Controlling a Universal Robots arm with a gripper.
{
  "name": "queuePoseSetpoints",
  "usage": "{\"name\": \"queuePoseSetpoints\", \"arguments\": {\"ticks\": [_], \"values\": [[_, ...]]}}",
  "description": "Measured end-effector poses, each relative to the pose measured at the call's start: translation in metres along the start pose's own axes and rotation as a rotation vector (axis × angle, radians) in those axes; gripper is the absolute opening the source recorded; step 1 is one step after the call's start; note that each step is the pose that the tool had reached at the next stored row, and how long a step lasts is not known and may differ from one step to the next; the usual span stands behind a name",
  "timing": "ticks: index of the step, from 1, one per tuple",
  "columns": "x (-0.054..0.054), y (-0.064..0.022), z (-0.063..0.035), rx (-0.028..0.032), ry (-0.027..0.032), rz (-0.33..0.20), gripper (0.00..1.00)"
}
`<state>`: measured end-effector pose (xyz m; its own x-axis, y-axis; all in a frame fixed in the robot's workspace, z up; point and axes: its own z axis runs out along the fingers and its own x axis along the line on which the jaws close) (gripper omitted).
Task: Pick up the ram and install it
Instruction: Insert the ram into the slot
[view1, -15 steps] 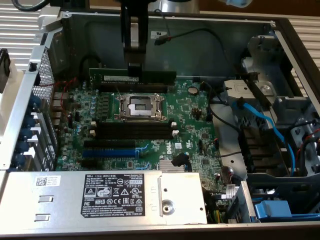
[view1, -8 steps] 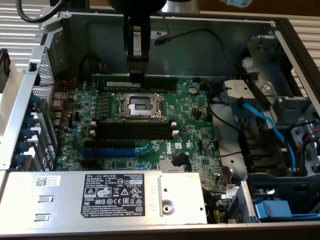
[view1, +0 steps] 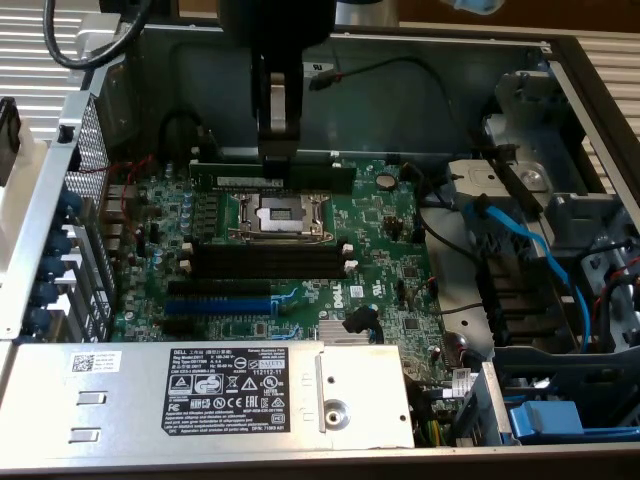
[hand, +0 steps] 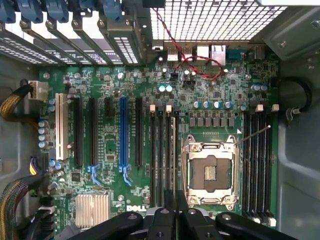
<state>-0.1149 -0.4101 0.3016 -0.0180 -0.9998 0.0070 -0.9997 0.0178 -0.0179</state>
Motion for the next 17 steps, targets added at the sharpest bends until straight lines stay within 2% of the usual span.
{"name": "queuePoseSetpoints", "arguments": {"ticks": [10, 17], "values": [[0.007, 0.0001, 0.0180, 0.0000, 0.0000, 0.000, 0.12], [0.010, 0.0003, 0.0267, -0.0001, 0.0008, 0.000, 0.12]]}}
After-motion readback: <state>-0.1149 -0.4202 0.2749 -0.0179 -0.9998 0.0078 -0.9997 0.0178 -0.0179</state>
